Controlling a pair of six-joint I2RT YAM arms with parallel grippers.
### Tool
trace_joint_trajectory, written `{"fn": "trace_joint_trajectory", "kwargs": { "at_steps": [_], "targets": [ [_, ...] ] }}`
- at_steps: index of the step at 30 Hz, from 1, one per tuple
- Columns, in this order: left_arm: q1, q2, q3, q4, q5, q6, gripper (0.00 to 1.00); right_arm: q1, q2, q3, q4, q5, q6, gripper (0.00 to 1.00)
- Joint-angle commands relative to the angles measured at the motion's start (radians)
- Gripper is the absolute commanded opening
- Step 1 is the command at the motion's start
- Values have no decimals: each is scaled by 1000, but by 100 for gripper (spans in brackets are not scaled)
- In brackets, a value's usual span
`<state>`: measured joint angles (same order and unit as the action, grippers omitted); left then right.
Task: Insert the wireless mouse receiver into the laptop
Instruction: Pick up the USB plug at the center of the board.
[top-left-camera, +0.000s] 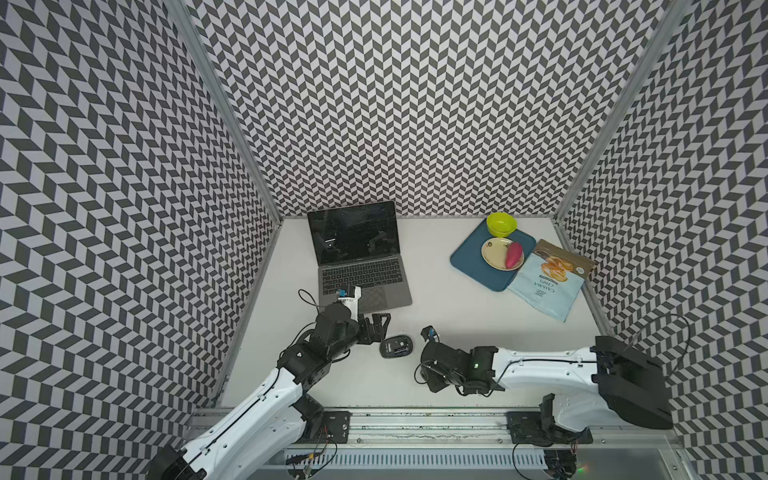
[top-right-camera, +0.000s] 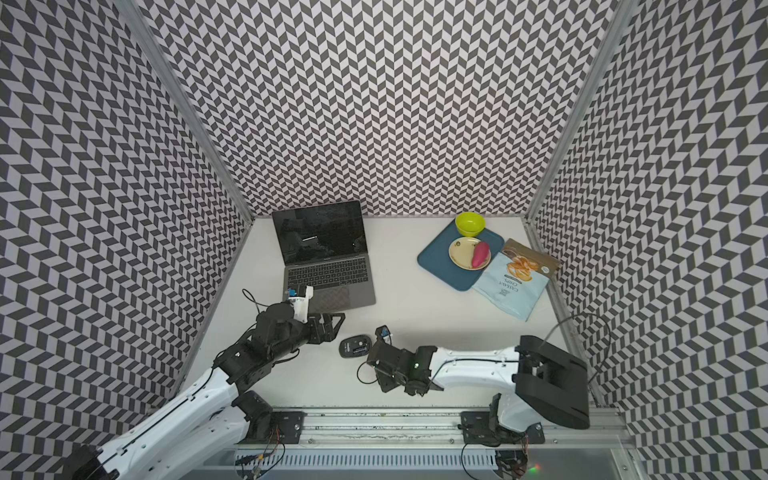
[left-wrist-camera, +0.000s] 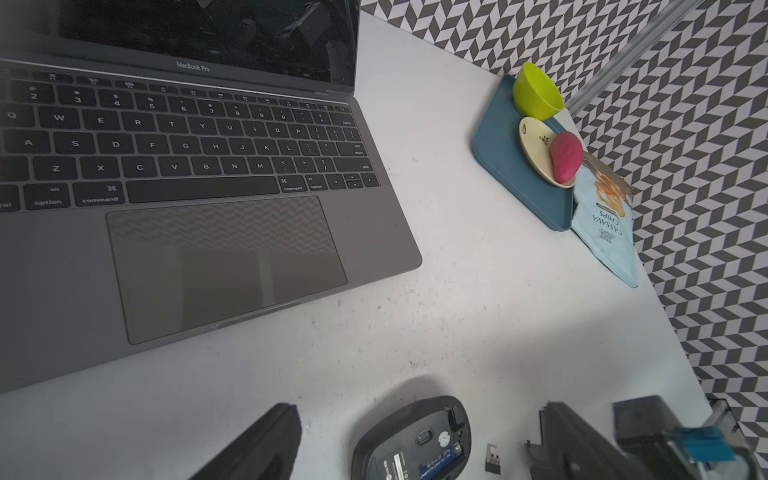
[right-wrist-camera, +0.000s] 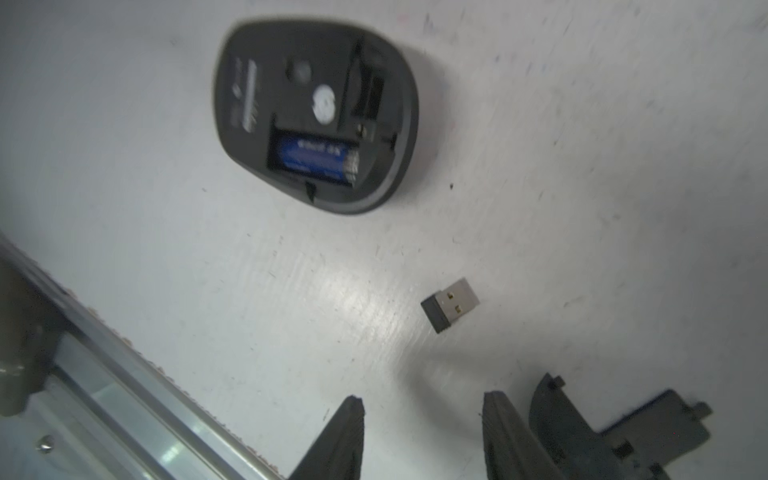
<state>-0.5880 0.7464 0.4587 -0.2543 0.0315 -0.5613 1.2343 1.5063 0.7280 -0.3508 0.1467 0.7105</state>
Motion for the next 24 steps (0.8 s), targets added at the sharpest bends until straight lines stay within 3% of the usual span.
{"fn": "trace_joint_trajectory", "kwargs": {
  "at_steps": [1,12,24],
  "targets": [
    [3,-12,17,-19,-20,44,97,5,52,41,-3,30,13,48],
    [4,-44,13,-13,-31,57,98,5,198,142,-4,124,-42,44],
    [2,-53,6,-4,-31,60,98,16,204,111,-40,197,-8,24]
  ]
}}
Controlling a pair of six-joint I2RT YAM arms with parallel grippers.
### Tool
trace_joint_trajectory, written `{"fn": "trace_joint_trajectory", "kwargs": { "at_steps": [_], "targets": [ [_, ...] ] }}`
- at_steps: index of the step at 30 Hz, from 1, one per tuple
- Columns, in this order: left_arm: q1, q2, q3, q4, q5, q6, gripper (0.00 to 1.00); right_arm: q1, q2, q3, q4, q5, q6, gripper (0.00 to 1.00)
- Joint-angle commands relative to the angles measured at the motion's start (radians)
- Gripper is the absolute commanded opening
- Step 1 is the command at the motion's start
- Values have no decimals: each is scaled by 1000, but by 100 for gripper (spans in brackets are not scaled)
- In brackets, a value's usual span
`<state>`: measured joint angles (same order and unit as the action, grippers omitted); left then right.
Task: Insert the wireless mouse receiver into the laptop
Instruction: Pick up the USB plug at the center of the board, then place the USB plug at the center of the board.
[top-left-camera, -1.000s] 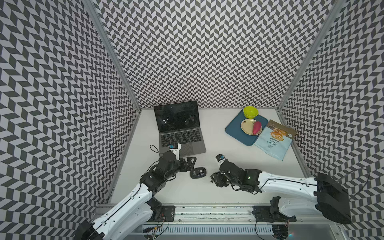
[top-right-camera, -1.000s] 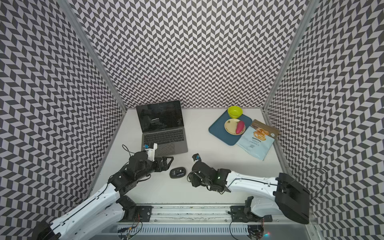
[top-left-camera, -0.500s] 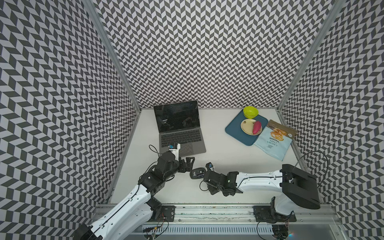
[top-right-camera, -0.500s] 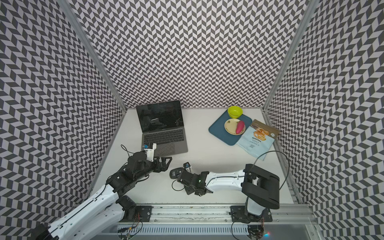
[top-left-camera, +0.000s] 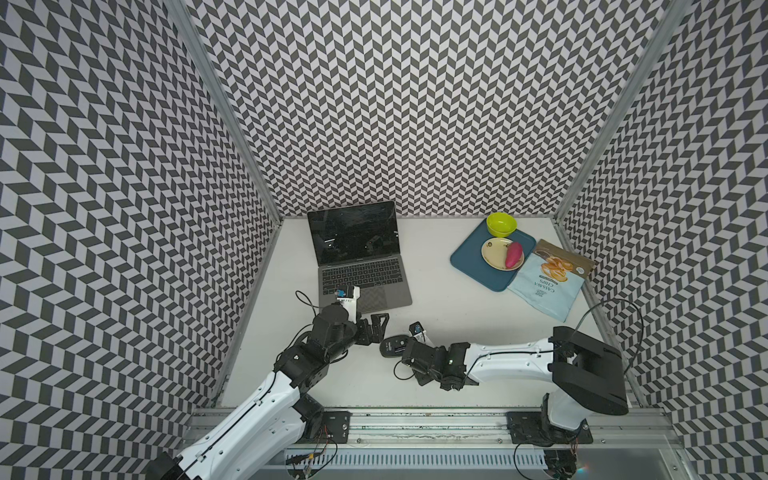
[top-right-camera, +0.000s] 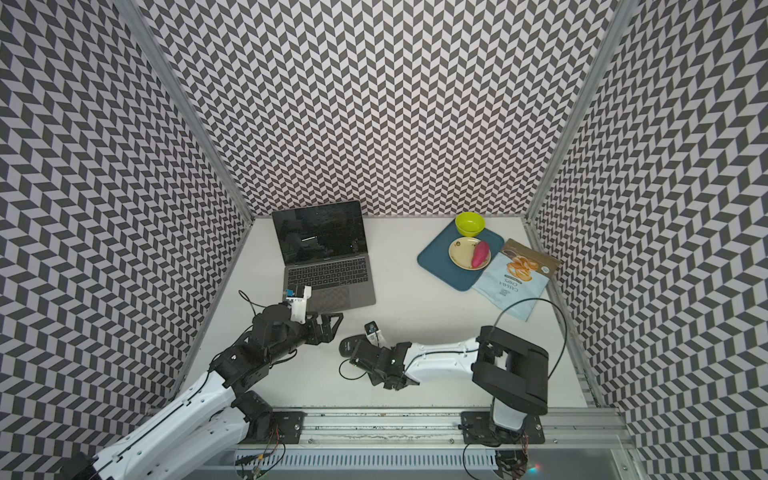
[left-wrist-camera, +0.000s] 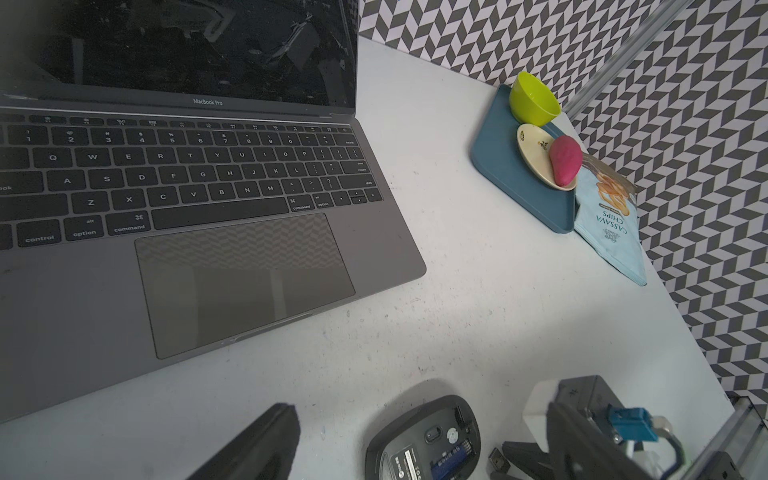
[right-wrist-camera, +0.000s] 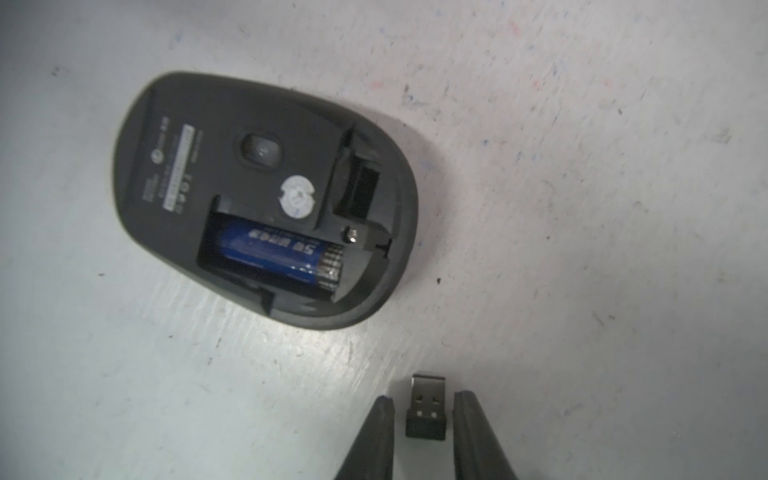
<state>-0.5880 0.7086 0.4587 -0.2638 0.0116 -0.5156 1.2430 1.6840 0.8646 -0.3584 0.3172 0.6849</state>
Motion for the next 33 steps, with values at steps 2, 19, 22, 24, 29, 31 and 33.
{"fn": "trace_joint_trajectory", "kwargs": {
  "at_steps": [2,19,22,24,29,31,33],
  "targets": [
    [3,-15,6,8,-10,15,98,7,27,-30,-34,31,18,20],
    [-66,-7,106,59,330,613,94,-304,-348,-94,27,-417,-291,14],
    [-156,20,101,43,286,753,94,-447,-376,-64,-36,-632,-372,14],
    [-222,47,102,37,236,813,92,-521,-382,-37,-78,-750,-406,14],
    [-425,95,91,65,13,962,92,-639,-385,-17,-97,-1058,-392,15],
    [-479,114,87,75,-39,1032,92,-647,-382,-4,-110,-1139,-394,15],
    [-500,133,85,87,-55,1088,92,-648,-380,11,-129,-1196,-405,15]
  ]
}}
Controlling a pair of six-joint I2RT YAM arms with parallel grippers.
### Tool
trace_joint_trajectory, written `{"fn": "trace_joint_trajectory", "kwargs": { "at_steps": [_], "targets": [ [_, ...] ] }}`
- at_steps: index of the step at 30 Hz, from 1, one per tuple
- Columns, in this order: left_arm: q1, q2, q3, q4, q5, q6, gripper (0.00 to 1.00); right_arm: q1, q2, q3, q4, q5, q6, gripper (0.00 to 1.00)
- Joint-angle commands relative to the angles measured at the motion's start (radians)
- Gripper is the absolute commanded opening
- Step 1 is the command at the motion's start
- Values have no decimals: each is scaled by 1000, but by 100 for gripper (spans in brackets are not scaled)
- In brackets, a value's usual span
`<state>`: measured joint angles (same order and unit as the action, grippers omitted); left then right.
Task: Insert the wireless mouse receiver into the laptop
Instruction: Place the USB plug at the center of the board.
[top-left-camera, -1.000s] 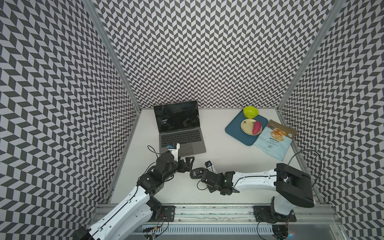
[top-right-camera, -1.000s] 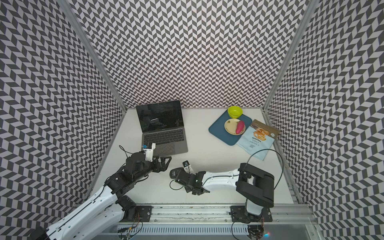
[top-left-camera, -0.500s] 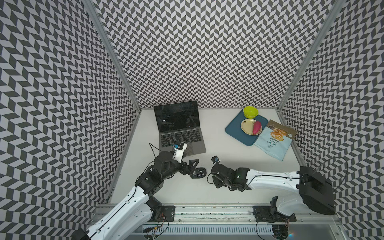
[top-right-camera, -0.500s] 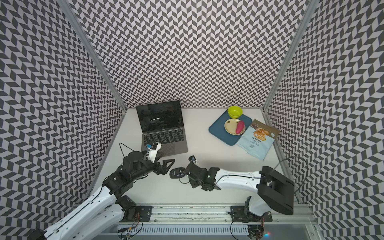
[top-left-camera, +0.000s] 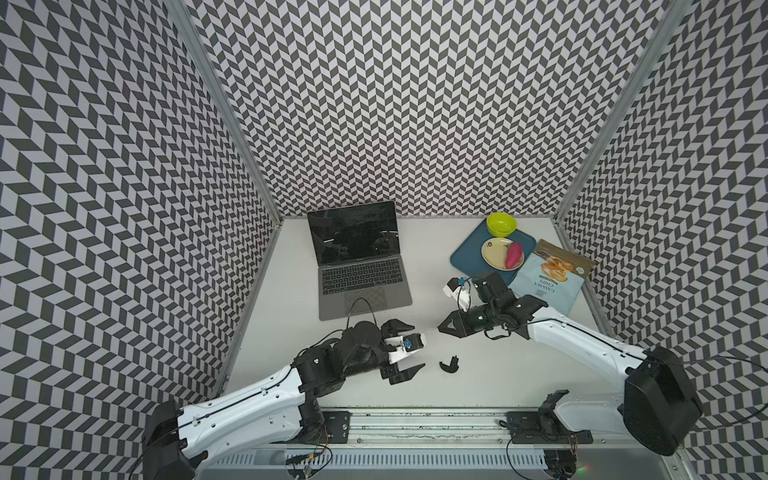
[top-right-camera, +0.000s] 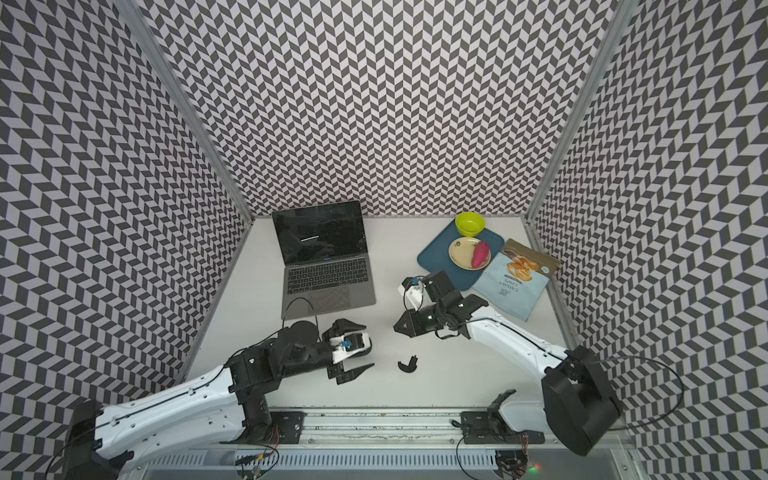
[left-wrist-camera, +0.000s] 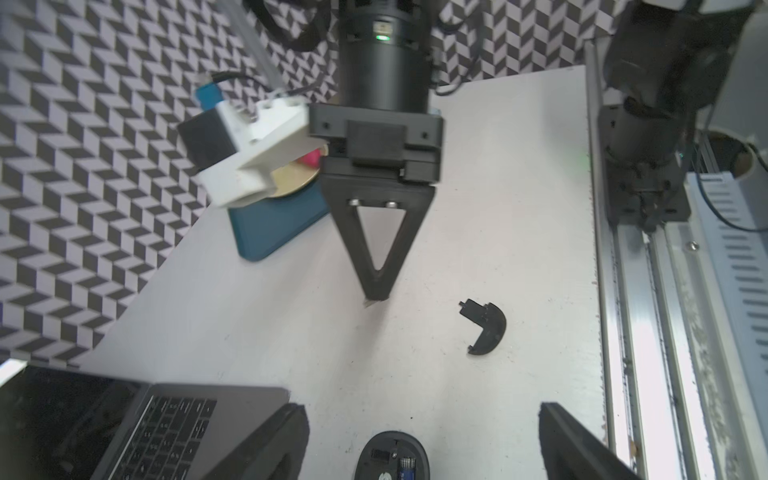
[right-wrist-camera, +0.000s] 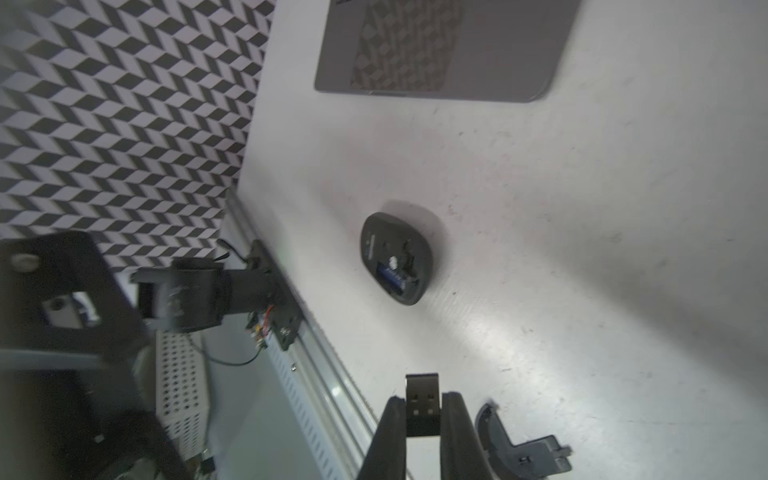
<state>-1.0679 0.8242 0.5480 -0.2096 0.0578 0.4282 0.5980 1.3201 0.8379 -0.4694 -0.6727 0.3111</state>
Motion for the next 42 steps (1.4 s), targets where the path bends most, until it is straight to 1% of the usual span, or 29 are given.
{"fn": "trace_joint_trajectory", "kwargs": {
  "at_steps": [1,2,6,10,13,15,20,23,31,39,42],
  "targets": [
    [-22,29,-4,38,-98,166,92,-3,-16,43,-28,-226,-38,15],
    [-25,44,0,44,-93,185,92,-3,-15,47,-35,-247,-43,15],
    [-29,96,21,73,-91,231,84,0,-7,45,-41,-357,-57,15],
    [-29,128,34,111,-100,253,78,4,-3,48,-76,-391,-95,15],
    [-29,143,40,126,-74,262,72,12,8,53,-106,-415,-129,15],
    [-29,154,46,129,-58,261,69,20,11,54,-114,-420,-139,15],
    [-33,177,62,132,-21,268,60,32,24,59,-133,-418,-160,15],
    [-43,195,73,136,-7,268,53,38,29,59,-135,-417,-164,15],
    [-62,220,86,140,8,273,35,40,30,56,-136,-409,-166,15],
    [-79,220,82,138,18,273,22,40,39,43,-122,-401,-157,15],
    [-83,224,77,139,24,267,15,40,46,40,-118,-396,-158,15]
  ]
}}
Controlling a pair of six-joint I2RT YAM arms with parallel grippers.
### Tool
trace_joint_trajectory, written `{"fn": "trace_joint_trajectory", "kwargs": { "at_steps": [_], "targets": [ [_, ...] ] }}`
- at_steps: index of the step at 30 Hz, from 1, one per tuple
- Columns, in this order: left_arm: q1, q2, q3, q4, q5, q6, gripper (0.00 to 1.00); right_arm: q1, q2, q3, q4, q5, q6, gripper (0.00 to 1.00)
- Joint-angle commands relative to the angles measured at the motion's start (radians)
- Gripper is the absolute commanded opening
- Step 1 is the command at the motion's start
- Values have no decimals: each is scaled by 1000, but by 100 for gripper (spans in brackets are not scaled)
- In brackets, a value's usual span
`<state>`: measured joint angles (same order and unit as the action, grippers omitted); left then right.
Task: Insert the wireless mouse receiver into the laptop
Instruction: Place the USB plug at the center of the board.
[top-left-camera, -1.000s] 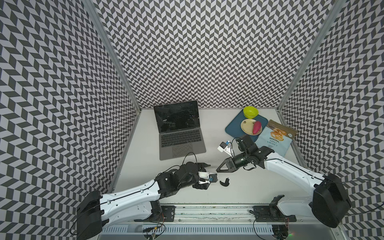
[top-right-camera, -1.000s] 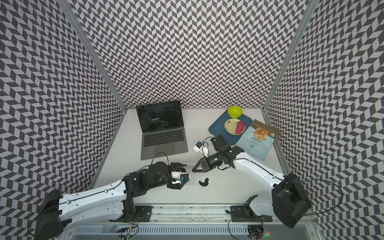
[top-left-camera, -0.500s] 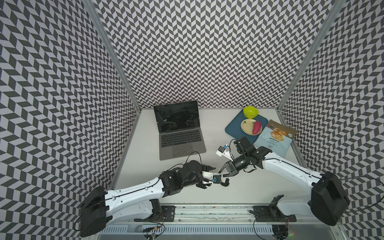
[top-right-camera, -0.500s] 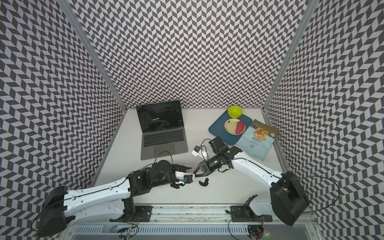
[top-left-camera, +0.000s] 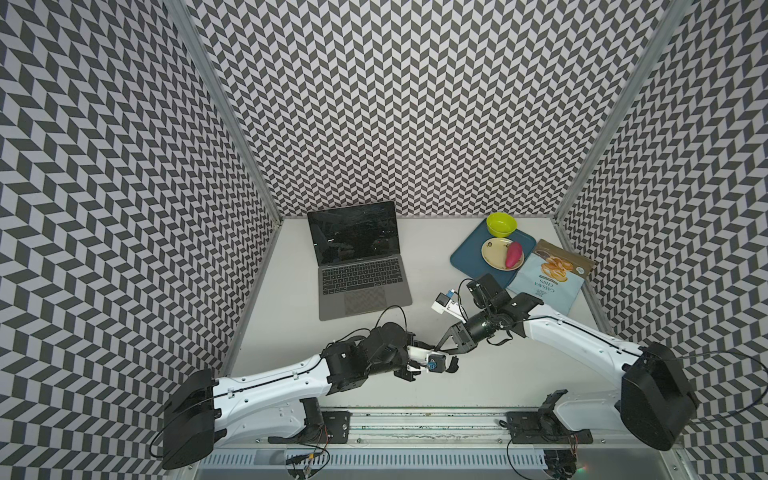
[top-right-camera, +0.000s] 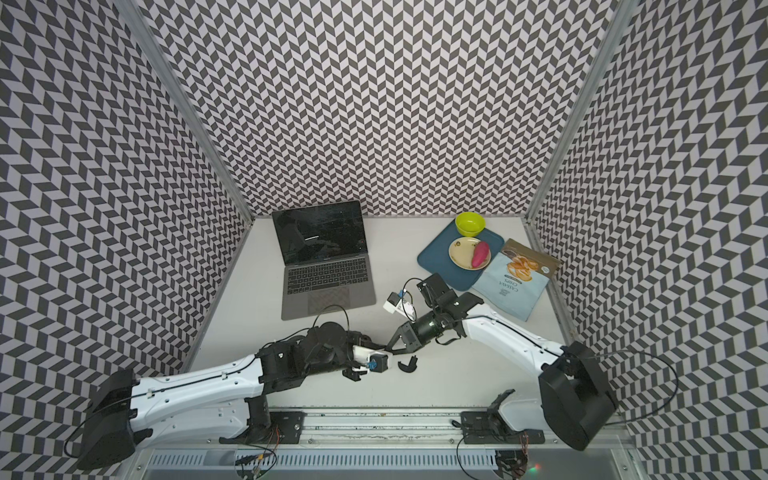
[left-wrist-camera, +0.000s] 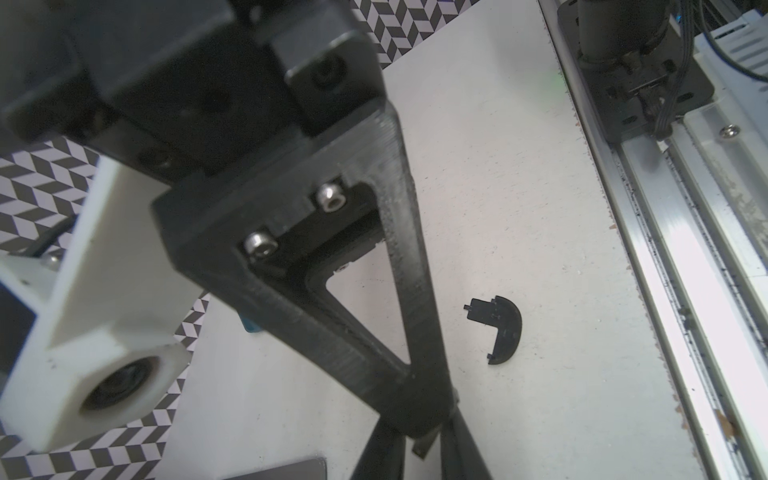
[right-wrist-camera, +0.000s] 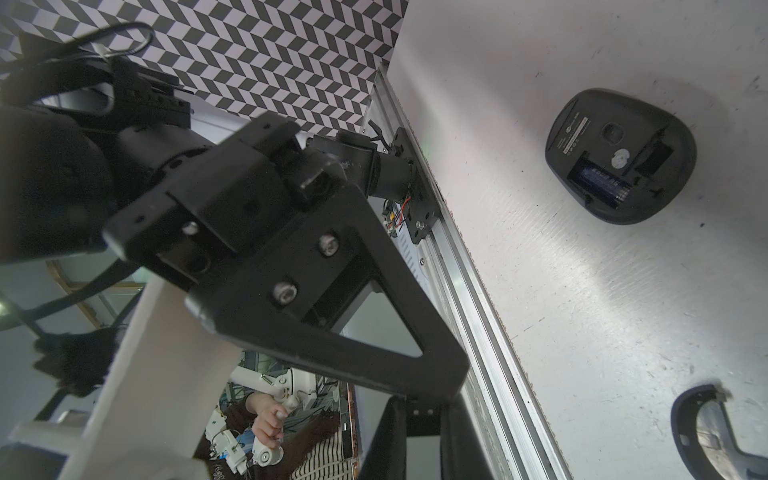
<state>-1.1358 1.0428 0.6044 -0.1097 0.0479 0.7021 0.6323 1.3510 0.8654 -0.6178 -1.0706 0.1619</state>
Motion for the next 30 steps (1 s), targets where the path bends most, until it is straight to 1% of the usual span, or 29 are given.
{"fn": "trace_joint_trajectory", "kwargs": {
  "at_steps": [1,3,5,7,9,10,12,14,17,19,23,26,30],
  "targets": [
    [-15,8,20,37,35,-14,12,6,16,12,31,9,-9,15],
    [-14,9,19,31,37,-36,8,6,15,9,38,21,-5,16],
    [-14,1,21,31,43,-73,7,5,9,2,60,22,7,18],
    [-13,-13,16,29,64,-118,7,4,-3,-9,90,24,26,28],
    [-12,-25,11,26,84,-159,7,1,-17,-22,120,26,44,31],
    [-8,-29,6,27,91,-184,7,0,-22,-26,127,30,49,35],
    [11,-32,5,19,105,-247,7,-4,-40,-25,128,66,44,48],
    [54,-32,5,3,156,-323,7,-9,-76,-26,138,113,31,57],
    [127,-43,-5,6,273,-448,8,-9,-159,-42,179,184,-6,64],
    [181,-51,-16,15,374,-522,9,-9,-226,-76,236,236,-15,66],
    [253,-61,-30,19,541,-614,10,6,-328,-162,365,269,-9,65],
    [276,-79,-32,24,596,-640,10,36,-363,-187,409,303,-11,62],
    [299,-81,-31,26,654,-652,11,77,-361,-176,429,311,-23,56]
  ]
}}
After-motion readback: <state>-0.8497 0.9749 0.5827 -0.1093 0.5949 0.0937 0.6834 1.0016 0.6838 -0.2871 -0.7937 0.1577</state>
